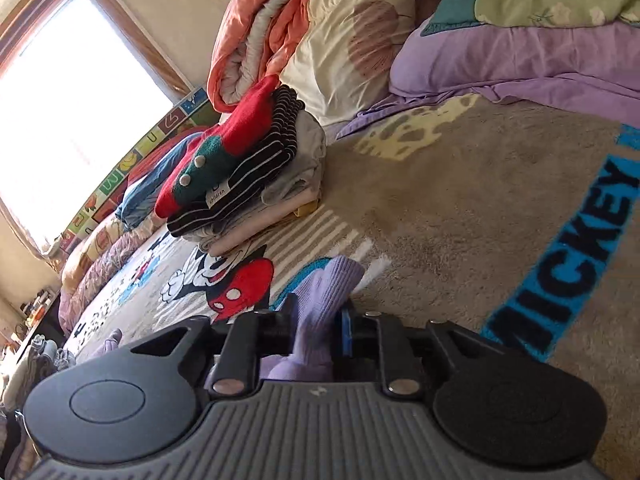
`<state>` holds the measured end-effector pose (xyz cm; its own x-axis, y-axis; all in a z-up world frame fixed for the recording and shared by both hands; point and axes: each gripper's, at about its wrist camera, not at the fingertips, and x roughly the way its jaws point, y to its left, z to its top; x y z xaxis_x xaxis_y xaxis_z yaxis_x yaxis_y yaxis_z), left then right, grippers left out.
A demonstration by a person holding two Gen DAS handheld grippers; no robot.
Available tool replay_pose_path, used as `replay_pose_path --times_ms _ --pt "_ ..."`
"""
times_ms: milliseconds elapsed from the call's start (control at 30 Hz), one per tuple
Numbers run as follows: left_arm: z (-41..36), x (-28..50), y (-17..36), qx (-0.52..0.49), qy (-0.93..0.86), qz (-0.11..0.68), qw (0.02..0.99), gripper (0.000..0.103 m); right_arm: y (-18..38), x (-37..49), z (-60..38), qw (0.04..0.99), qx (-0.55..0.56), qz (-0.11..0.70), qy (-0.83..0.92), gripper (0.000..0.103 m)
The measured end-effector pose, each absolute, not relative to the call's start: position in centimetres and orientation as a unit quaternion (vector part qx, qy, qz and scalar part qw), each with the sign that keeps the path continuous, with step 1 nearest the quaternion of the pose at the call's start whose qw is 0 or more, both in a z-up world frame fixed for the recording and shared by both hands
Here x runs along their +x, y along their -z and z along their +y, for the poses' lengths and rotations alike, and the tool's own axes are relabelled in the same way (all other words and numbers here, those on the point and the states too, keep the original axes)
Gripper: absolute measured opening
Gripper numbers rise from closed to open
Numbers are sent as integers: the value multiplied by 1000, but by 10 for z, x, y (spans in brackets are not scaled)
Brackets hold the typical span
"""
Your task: Fold clothes
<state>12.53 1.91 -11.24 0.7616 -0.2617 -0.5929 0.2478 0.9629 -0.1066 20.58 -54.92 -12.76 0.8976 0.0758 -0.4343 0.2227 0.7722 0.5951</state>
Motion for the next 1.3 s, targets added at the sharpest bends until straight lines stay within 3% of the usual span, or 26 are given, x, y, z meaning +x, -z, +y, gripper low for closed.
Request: replay_pose_path --times_ms 133,333,400,500,667,833,1033,1133,1233,1300 --pt "19 125 112 -10 135 318 938 92 110 193 -524 943 242 221 58 46" --pt "18 125 112 -8 134 318 939 92 78 179 -444 960 147 221 -88 45" --pt "18 126 112 -8 134 318 939 92 80 178 -410 951 119 244 -149 43" --pt "18 125 112 -8 134 318 939 92 105 201 -373 936 28 333 -107 42" --pt "19 125 111 -10 136 321 937 92 95 200 -371 952 34 300 -57 40" --pt "18 125 110 -9 138 324 936 92 67 160 -346 956 42 252 -144 40" --pt "20 123 109 -10 138 325 936 92 110 123 -296 932 -109 310 -154 37" --pt "20 122 108 -10 138 325 936 92 96 112 -298 942 -70 298 -135 37" --pt "20 121 108 -14 135 324 936 92 79 78 -280 956 -101 222 -165 36" --pt "19 120 107 -16 135 323 937 92 86 71 -268 947 -123 239 -175 36"
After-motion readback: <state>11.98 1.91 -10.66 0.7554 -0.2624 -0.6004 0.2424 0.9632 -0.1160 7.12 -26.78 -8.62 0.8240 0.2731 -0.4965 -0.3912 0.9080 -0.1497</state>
